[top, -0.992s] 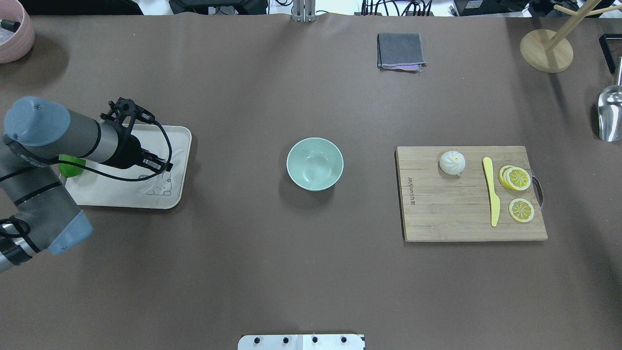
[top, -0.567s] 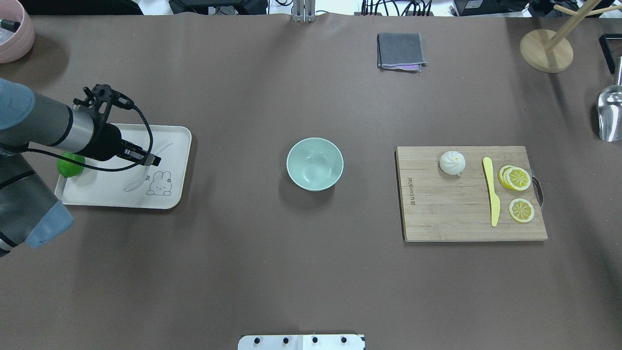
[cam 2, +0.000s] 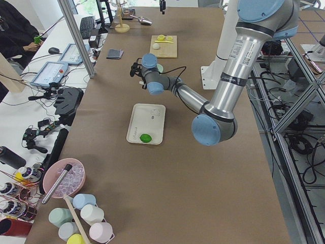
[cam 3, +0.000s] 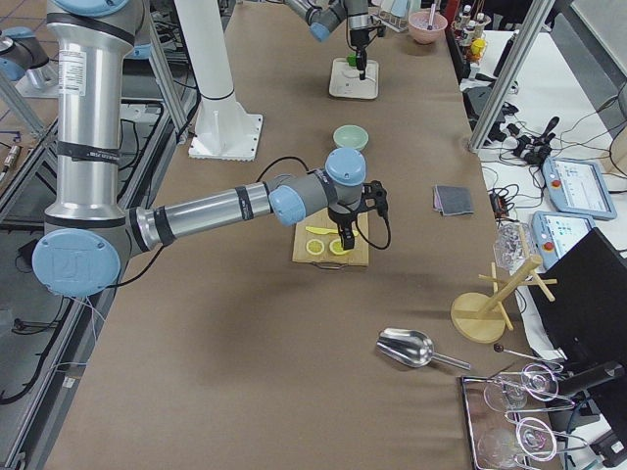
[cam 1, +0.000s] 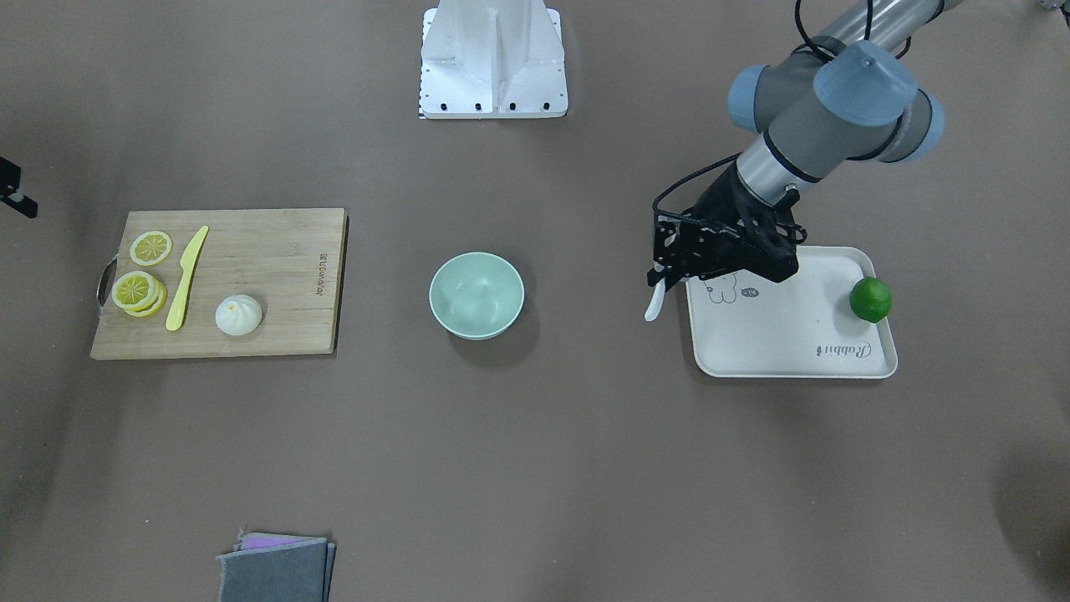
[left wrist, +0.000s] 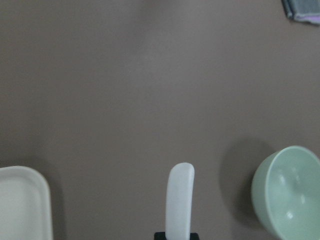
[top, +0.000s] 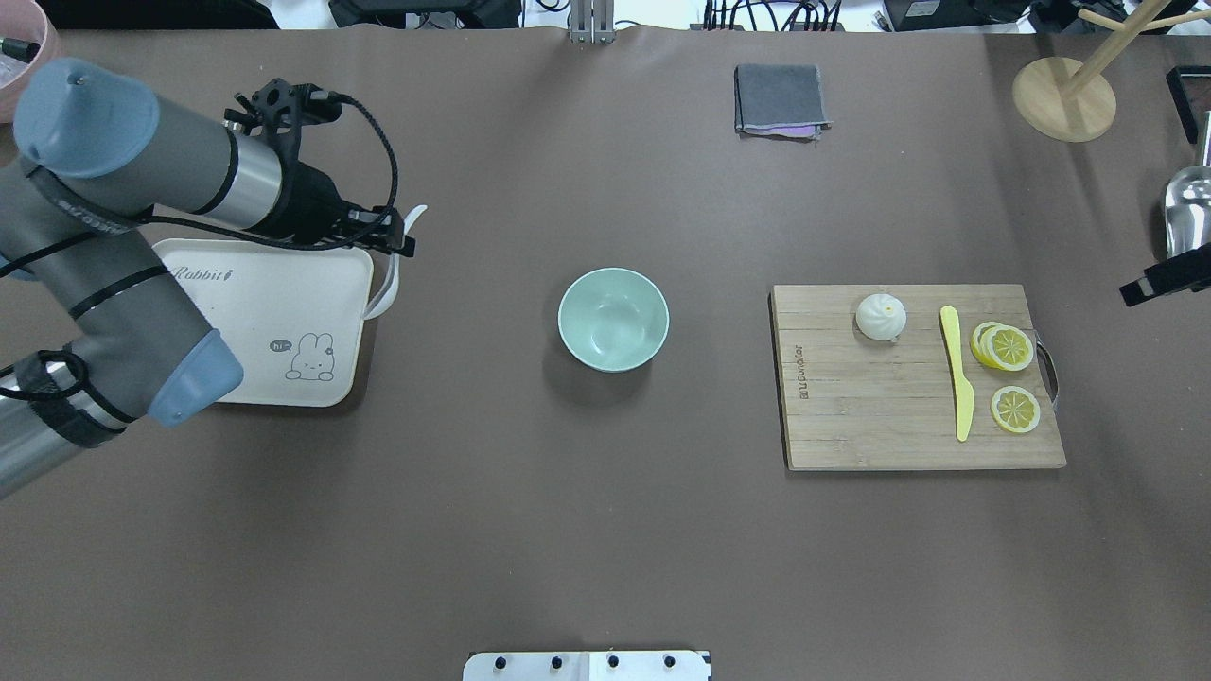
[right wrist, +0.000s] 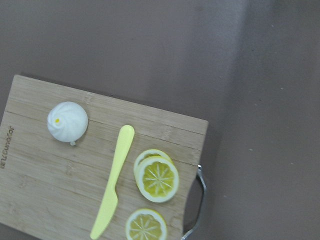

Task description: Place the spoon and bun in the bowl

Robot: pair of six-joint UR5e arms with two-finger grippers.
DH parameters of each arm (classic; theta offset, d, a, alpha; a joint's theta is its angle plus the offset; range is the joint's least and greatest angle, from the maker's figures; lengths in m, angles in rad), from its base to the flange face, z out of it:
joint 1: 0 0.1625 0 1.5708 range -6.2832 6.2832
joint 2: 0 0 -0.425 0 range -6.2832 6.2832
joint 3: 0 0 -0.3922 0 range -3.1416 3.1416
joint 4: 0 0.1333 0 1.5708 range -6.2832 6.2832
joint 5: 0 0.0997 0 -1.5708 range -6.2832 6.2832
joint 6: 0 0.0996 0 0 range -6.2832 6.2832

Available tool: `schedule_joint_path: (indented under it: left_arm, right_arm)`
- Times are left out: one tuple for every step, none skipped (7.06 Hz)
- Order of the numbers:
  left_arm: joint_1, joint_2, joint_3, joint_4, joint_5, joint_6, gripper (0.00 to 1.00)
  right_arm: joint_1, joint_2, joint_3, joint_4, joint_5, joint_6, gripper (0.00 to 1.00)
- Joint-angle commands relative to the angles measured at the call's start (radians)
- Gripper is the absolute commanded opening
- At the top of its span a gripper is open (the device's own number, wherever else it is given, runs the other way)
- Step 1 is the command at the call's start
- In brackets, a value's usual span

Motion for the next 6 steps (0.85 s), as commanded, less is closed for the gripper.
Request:
schedule_joint_path:
  left_arm:
    - [0.116, -0.139, 0.009, 0.024, 0.211, -0.272, 0.0]
    - [0.146, -0.194, 0.037, 0.026, 0.299, -0.305, 0.0]
    - [0.15, -0.231, 0.078, 0.024, 0.318, -0.328, 0.0]
    - [0.152, -0.261, 0.081, 0.026, 0.323, -0.358, 0.0]
    - [0.161, -0.291, 0.113, 0.024, 0.355, -0.383, 0.0]
    - [0.164, -0.311, 0.144, 0.023, 0.364, -0.38, 0.0]
  right_arm:
    - [-0.211, 0.135, -0.018, 0.064, -0.16, 0.31, 1.0]
    - [-0.292, 0.207, -0.059, 0.066, -0.217, 0.413, 1.0]
    - [-0.362, 0.288, -0.128, 0.066, -0.295, 0.496, 1.0]
    - [-0.408, 0.33, -0.203, 0.086, -0.359, 0.526, 0.98]
    - [-0.422, 0.329, -0.249, 0.121, -0.366, 0.526, 0.96]
    - [-0.425, 0.331, -0.289, 0.153, -0.369, 0.523, 0.93]
